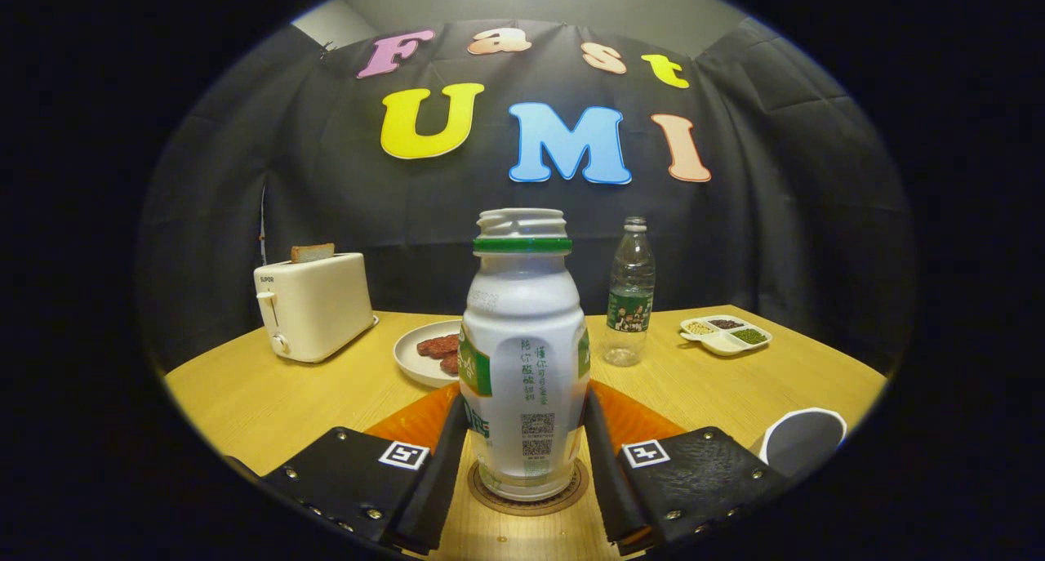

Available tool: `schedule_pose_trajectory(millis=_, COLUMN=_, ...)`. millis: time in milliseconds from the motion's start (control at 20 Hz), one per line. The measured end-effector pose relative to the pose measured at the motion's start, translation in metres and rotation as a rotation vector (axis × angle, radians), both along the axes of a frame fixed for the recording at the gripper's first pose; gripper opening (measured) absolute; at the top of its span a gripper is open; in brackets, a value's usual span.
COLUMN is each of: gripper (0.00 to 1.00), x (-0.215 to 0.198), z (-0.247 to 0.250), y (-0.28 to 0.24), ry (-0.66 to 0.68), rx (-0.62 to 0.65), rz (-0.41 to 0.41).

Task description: Take the bottle from table, then pour the juice into the cup, finally place the bottle on the coaster

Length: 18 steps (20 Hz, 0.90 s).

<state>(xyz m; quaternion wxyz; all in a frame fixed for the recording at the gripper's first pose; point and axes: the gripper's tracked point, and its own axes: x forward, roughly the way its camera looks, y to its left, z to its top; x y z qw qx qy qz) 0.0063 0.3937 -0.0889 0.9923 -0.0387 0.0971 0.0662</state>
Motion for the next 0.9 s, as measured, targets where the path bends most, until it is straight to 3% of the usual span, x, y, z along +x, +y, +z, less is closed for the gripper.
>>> schedule_pose_trajectory(millis=400, gripper=0.73, x=-0.001, z=-0.007, y=0.001, ry=-0.014, rx=0.031, rz=-0.006)
schedule_pose_trajectory(millis=600, gripper=0.79, x=-0.004, z=-0.019, y=0.003, ry=0.032, rx=0.028, rz=-0.005)
schedule_pose_trajectory(millis=700, gripper=0.96, x=-0.005, z=-0.022, y=0.002, ry=0.041, rx=0.040, rz=0.002)
schedule_pose_trajectory(millis=900, gripper=0.96, x=-0.005, z=-0.020, y=0.000, ry=0.052, rx=0.065, rz=0.000)
